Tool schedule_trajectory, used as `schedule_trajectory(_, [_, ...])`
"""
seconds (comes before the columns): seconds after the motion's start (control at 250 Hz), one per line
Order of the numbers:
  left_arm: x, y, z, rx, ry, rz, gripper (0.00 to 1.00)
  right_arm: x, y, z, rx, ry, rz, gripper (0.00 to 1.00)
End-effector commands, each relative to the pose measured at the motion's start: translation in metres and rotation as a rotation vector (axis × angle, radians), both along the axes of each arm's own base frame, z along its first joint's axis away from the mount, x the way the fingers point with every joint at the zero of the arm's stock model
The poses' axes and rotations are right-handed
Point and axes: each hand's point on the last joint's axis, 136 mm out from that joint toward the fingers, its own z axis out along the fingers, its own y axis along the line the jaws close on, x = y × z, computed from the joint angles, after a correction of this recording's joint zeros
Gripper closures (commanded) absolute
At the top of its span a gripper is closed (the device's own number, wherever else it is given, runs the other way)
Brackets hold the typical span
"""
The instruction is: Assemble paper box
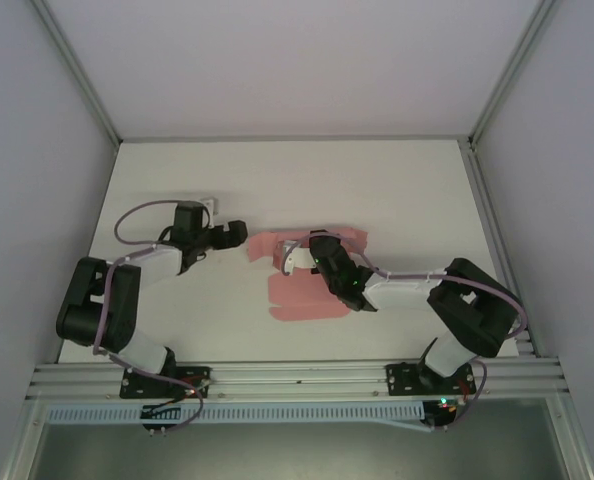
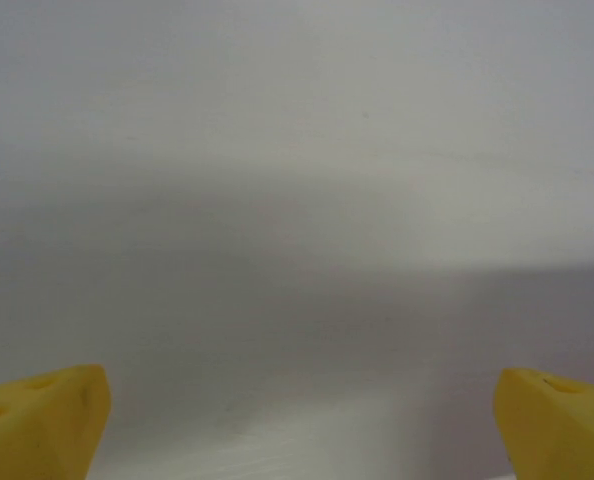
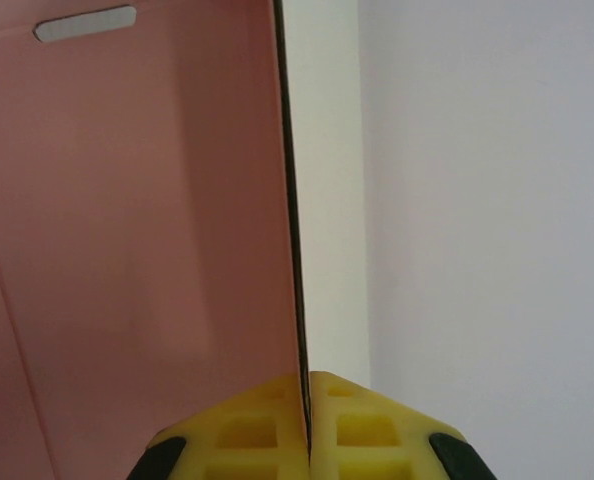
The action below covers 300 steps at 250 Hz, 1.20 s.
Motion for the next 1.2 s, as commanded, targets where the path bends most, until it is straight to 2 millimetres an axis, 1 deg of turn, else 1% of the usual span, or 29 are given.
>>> schedule_trajectory(0.0, [-0.005,-0.031,0.018,-0.072,-0.084,-0.164,0.04,-0.001,-0.001,0.005,0.034,0.004,-0.028,1.0])
schedule_trajectory(0.148, [-0.026,-0.053,0.019,-0.069,-0.107,-0.273,0.1,0.0,-0.002,0.005,0.047,0.013,-0.044,1.0])
schedule_trajectory(0.22, [-0.037,-0.06,0.019,-0.075,-0.111,-0.298,0.1,0.0,-0.002,0.007,0.059,0.012,-0.047,1.0])
schedule_trajectory(0.311, [-0.05,-0.068,0.024,-0.088,-0.128,-0.33,0.14,0.0,-0.003,0.009,0.066,0.013,-0.056,1.0])
schedule_trajectory(0.395, [-0.065,-0.08,0.03,-0.093,-0.148,-0.379,0.14,0.0,-0.004,0.008,0.064,0.018,-0.059,1.0])
schedule_trajectory(0.455, [-0.074,-0.089,0.034,-0.092,-0.162,-0.418,0.17,0.0,-0.005,0.009,0.072,0.02,-0.067,1.0])
schedule_trajectory(0.527, [-0.084,-0.099,0.036,-0.078,-0.183,-0.468,0.19,0.0,-0.005,0.01,0.076,0.022,-0.068,1.0])
schedule_trajectory(0.575, [-0.085,-0.102,0.035,-0.061,-0.19,-0.474,0.2,0.0,-0.005,0.01,0.08,0.023,-0.068,1.0])
schedule_trajectory(0.679, [-0.086,-0.107,0.024,-0.044,-0.159,-0.493,0.25,0.0,-0.004,0.011,0.084,0.025,-0.068,1.0])
schedule_trajectory(0.815, [-0.085,-0.112,0.014,-0.035,-0.15,-0.499,0.33,-0.003,-0.005,0.007,0.076,0.04,-0.059,1.0])
schedule_trajectory(0.89, [-0.085,-0.115,0.012,-0.039,-0.166,-0.506,0.38,-0.004,-0.005,0.003,0.067,0.049,-0.055,1.0])
schedule_trajectory(0.95, [-0.085,-0.118,0.01,-0.039,-0.178,-0.519,0.44,-0.006,-0.006,-0.001,0.054,0.057,-0.052,1.0])
schedule_trajectory(0.982, [-0.087,-0.119,0.009,-0.041,-0.183,-0.525,0.44,-0.007,-0.007,-0.003,0.044,0.058,-0.052,1.0])
schedule_trajectory(1.042, [-0.088,-0.123,0.008,-0.045,-0.196,-0.542,0.48,-0.01,-0.007,-0.007,0.017,0.049,-0.048,1.0])
schedule_trajectory(1.194, [-0.095,-0.128,0.005,-0.065,-0.22,-0.574,0.48,-0.018,-0.009,-0.021,-0.048,0.022,-0.053,1.0])
